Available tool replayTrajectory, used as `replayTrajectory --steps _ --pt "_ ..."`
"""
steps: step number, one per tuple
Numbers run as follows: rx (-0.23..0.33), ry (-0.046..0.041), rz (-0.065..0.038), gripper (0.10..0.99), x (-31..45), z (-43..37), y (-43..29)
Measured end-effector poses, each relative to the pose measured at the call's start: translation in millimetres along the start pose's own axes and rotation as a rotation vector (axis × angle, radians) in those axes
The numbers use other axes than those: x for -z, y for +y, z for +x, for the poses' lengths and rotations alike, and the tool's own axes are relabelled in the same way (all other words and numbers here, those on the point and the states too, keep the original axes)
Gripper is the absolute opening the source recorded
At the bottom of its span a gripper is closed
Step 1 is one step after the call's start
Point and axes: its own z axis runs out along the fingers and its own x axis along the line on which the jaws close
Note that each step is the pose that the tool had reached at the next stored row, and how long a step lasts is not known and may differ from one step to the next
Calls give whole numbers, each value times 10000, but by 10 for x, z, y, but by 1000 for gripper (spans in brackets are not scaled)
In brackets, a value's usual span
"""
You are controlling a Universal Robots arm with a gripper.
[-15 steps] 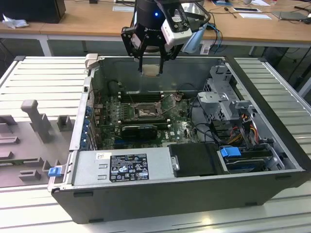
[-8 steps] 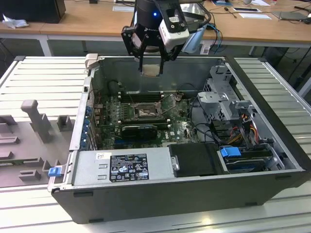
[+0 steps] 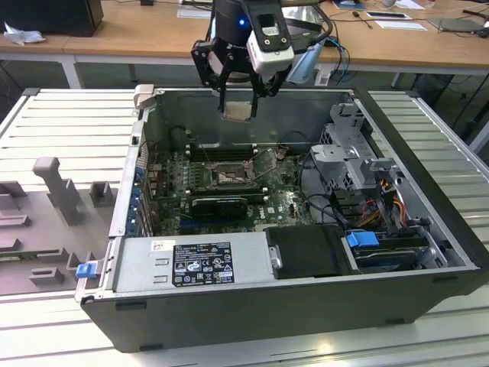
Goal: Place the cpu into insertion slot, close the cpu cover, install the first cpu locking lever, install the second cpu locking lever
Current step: 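Place the cpu into insertion slot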
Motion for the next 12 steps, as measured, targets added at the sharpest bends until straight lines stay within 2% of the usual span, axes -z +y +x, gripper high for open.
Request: replayTrajectory --steps 12 --pt "-1024 -92 -21 529 0 0 0"
